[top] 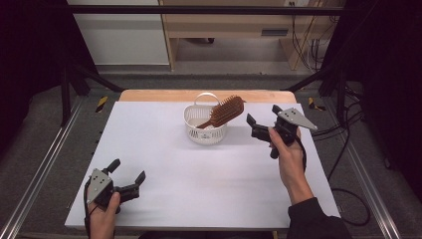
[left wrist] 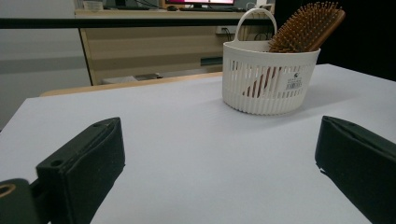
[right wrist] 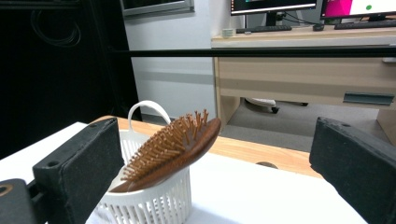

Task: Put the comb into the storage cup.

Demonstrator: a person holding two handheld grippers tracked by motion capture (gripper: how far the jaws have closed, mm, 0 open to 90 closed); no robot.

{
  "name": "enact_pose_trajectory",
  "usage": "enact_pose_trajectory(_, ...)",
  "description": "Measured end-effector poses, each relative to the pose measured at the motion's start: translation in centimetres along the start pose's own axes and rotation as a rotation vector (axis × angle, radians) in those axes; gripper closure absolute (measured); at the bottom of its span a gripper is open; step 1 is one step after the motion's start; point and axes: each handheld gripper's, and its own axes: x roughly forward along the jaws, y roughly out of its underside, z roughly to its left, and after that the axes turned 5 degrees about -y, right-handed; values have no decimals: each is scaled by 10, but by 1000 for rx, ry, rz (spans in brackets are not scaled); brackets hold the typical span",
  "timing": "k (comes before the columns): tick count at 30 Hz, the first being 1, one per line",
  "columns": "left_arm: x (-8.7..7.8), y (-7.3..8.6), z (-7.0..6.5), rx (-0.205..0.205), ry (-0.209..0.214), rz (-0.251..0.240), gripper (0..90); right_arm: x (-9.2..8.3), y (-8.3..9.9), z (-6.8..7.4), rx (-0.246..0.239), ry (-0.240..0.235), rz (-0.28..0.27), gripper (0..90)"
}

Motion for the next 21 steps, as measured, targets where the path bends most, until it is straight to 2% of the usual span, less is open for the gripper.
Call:
enact_pose_trajectory(10, -3, 0, 2, 7, -1, -4, 14, -20, 5, -5, -20, -23, 4, 24)
enact_pose_trajectory(21, -4, 0, 4, 4, -9, -11, 14, -42, 17, -13, -42, -17, -17, 29)
